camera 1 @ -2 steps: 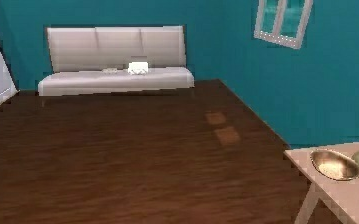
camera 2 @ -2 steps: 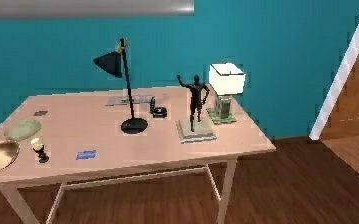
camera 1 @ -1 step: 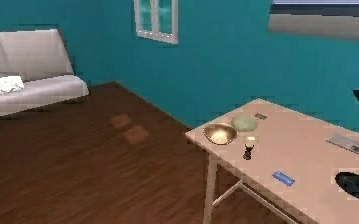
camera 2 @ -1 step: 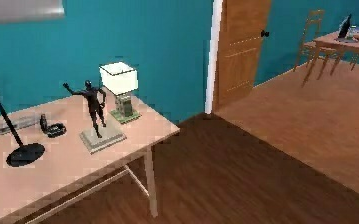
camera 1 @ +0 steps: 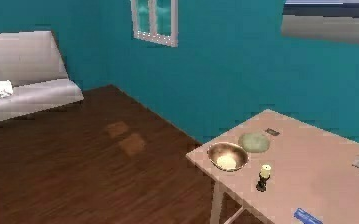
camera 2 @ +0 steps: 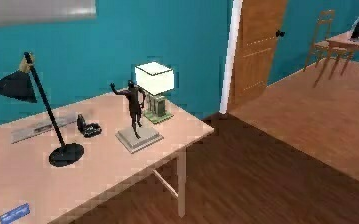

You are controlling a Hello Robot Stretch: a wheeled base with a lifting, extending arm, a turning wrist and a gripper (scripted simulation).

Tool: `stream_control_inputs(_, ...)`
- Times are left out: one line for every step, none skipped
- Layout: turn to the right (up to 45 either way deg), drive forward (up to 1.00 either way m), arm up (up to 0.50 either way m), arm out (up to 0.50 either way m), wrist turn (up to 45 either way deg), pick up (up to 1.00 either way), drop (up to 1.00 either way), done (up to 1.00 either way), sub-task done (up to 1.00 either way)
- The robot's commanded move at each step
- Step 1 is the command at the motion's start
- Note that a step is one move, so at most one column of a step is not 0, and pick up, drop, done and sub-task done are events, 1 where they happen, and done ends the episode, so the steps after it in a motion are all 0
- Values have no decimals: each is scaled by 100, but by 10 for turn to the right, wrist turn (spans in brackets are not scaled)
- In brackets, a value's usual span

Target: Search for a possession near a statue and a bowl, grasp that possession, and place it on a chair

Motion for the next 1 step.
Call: stream_control_inputs(-450, 0, 0, 0, 0, 0, 0, 0, 0)
